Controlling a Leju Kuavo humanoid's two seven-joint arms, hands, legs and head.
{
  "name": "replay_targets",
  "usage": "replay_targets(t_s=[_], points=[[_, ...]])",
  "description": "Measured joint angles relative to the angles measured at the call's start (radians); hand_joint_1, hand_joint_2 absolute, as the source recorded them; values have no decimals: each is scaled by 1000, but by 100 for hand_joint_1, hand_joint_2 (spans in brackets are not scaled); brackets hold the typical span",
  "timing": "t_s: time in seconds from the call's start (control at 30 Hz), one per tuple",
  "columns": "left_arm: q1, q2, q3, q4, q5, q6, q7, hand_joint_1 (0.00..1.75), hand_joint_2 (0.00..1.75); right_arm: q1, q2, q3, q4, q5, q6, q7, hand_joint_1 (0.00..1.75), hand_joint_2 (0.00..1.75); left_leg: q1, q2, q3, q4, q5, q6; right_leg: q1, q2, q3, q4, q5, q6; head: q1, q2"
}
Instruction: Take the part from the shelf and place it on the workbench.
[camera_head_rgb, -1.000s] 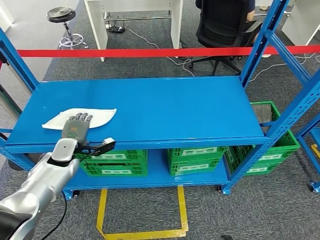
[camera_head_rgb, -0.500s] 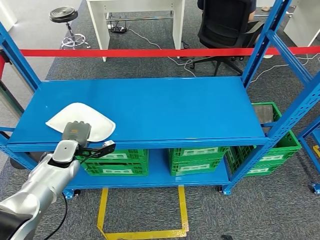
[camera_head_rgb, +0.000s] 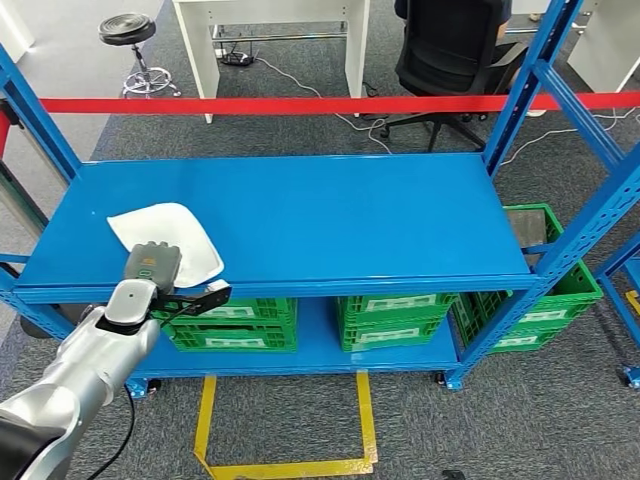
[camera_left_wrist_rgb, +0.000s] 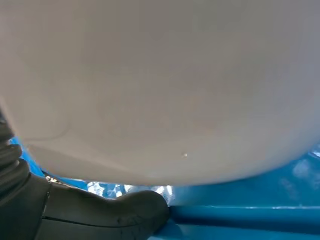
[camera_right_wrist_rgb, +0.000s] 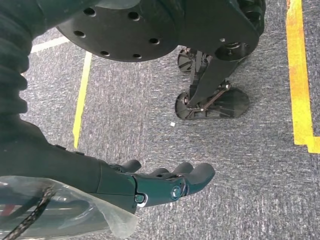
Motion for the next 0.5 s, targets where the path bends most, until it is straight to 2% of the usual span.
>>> replay_targets(t_s=[0.03, 0.07, 0.1, 0.33, 0.5], points=[[0, 0, 0, 1, 0, 6, 1, 60, 175, 0, 0, 0, 0, 0, 0, 0, 0, 175, 0, 0, 0, 0, 0, 0, 0, 0, 0, 0, 0, 0, 0, 0], [0, 0, 0, 2, 1, 15, 2, 24, 175, 0, 0, 0, 0, -1, 0, 0, 0, 175, 0, 0, -1, 0, 0, 0, 0, 0, -1, 0, 0, 0, 0, 0], [0, 0, 0, 3, 1, 26, 3, 2, 175, 0, 0, 0, 0, -1, 0, 0, 0, 175, 0, 0, -1, 0, 0, 0, 0, -1, -1, 0, 1, 0, 0, 0], [-5, 3, 3, 5, 14, 131, -2, 0, 175, 0, 0, 3, 0, -3, -2, 0, 0, 175, 0, 0, -15, 0, 8, -2, 0, 2, -5, 1, 9, -1, 0, 0], [-8, 3, 4, 5, 17, 140, -8, 0, 175, 0, 0, 7, 0, -5, -2, 0, 0, 175, 0, 1, -19, 0, 8, -2, 0, 1, -9, 1, 9, -2, 0, 0]])
